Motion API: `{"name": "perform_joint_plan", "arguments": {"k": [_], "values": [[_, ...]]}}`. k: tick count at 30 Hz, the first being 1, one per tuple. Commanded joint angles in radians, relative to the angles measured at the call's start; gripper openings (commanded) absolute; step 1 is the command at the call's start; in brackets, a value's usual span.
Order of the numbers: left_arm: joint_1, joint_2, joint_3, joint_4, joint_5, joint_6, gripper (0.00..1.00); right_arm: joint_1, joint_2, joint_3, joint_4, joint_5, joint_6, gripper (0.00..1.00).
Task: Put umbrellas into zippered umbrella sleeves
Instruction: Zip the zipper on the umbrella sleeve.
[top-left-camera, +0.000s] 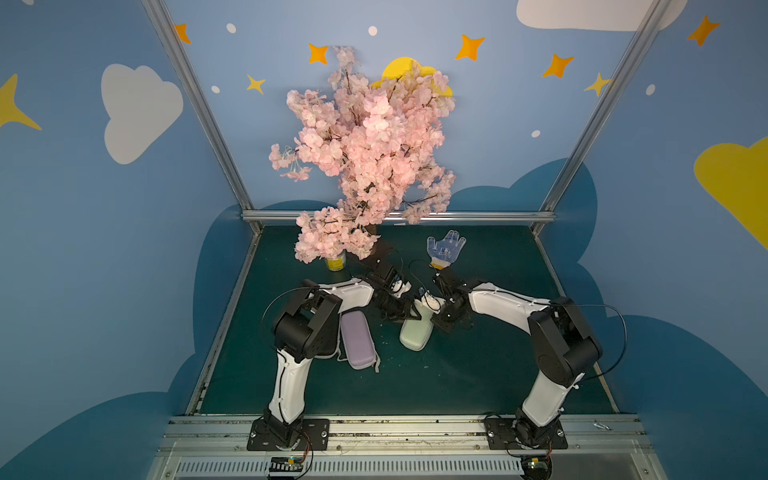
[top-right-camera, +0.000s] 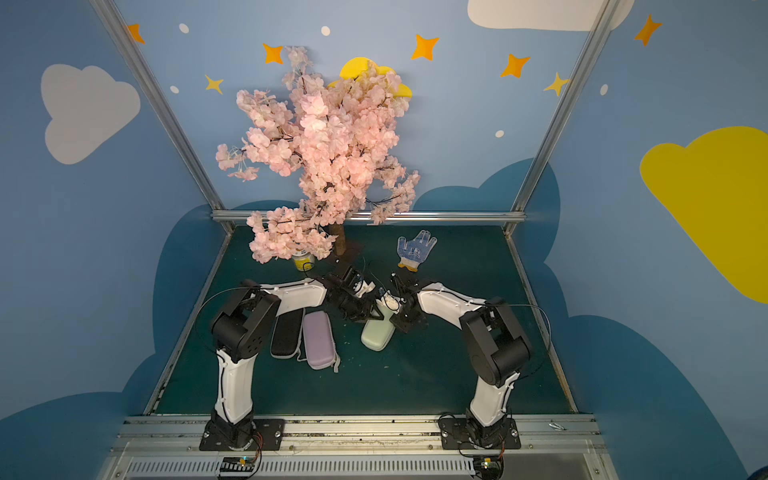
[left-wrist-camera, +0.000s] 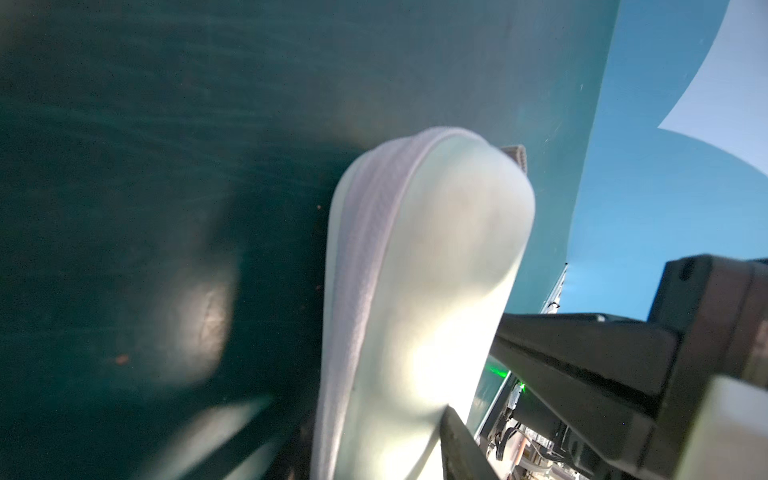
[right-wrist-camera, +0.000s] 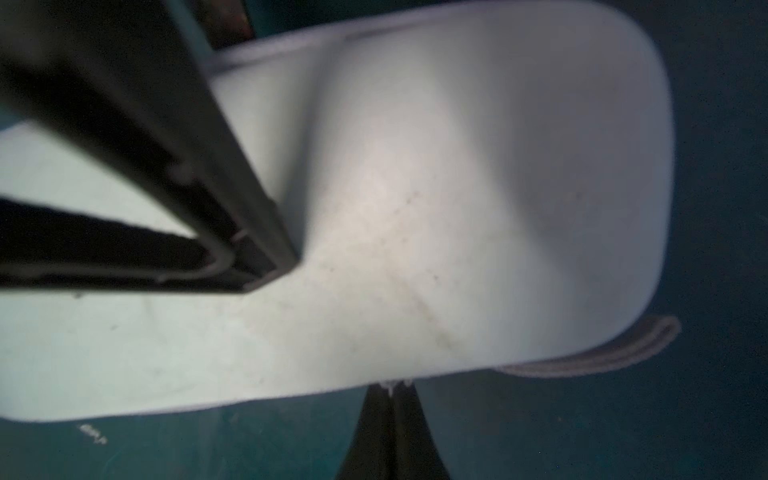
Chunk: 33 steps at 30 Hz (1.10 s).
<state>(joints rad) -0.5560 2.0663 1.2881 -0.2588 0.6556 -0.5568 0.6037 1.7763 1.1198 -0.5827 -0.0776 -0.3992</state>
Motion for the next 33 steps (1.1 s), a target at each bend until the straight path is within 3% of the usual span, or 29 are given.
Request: {"name": "perform_joint_plan", "arguments": {"k": [1, 8, 14, 23, 26, 33], "values": [[0.007, 0.047, -0.063, -0.014, -0.157, -0.051, 0.45, 0.007, -0.016, 0.040, -0.010, -0.096, 0.023, 0.00], [0.025, 0.016, -0.107, 0.008, -0.167, -0.077, 0.43, 0.022, -0.020, 0.032, -0.038, -0.082, 0.058, 0.00], [0.006, -0.031, -0.244, 0.149, -0.243, -0.223, 0.35, 0.087, -0.055, -0.025, -0.067, -0.025, 0.132, 0.00], [-0.059, -0.034, -0.302, 0.228, -0.326, -0.360, 0.35, 0.196, -0.114, -0.075, -0.057, -0.113, 0.231, 0.00], [-0.064, -0.031, -0.335, 0.266, -0.337, -0.409, 0.34, 0.258, -0.131, -0.058, -0.076, -0.085, 0.246, 0.00], [-0.067, -0.054, -0.407, 0.341, -0.387, -0.499, 0.34, 0.295, -0.104, -0.035, -0.147, -0.158, 0.343, 0.00]]}}
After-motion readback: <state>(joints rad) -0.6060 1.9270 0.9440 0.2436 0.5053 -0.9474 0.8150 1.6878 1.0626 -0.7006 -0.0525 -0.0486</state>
